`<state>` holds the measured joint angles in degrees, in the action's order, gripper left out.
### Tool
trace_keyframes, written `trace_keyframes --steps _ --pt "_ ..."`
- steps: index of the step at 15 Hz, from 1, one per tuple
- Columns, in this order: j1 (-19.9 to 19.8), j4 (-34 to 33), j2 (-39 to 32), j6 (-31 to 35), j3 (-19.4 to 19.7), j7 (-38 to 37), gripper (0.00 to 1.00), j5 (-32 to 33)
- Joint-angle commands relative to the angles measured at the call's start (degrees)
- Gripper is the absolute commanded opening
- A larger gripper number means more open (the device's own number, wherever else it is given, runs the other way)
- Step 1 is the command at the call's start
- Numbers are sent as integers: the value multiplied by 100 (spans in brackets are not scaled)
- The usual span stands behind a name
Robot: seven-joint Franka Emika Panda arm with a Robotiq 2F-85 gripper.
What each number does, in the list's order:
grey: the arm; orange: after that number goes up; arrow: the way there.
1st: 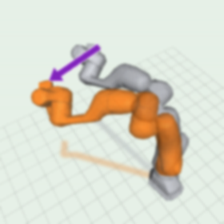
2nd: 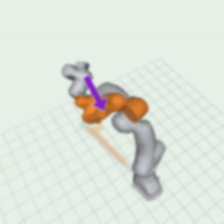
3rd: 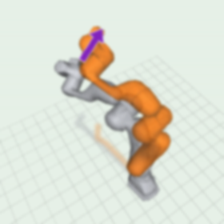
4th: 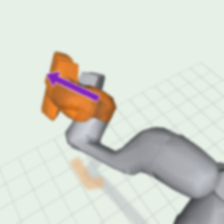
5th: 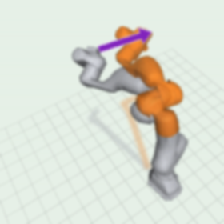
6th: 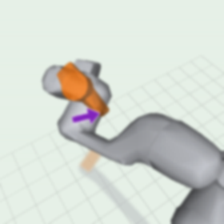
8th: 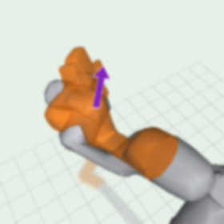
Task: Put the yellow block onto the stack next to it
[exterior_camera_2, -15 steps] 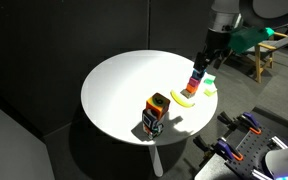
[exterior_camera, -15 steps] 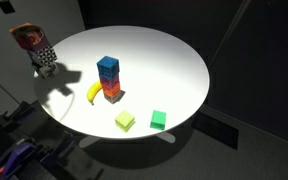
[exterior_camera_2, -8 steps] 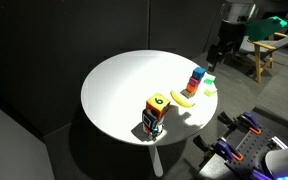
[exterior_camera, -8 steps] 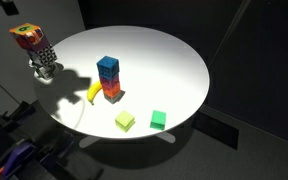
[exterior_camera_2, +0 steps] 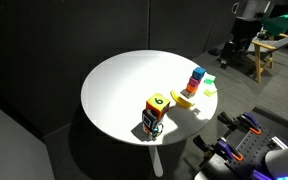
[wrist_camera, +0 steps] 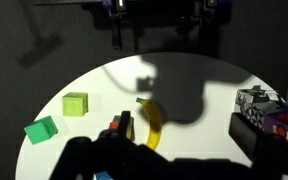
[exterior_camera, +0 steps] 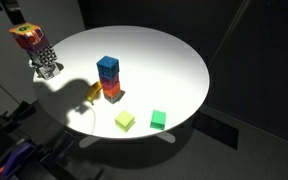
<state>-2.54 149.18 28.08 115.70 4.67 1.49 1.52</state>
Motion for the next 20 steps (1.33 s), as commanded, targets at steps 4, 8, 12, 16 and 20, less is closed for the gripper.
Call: trace_keyframes --steps 4,8,12,16,20 --pt "-266 439 187 783 329 682 100 92" --pt "-466 656 36 1484 437 678 100 144" --pt "-666 714 -207 1806 534 651 100 168" --pt "-847 620 -536 1944 683 725 100 207" --pt "-1026 492 -947 2196 742 697 100 484"
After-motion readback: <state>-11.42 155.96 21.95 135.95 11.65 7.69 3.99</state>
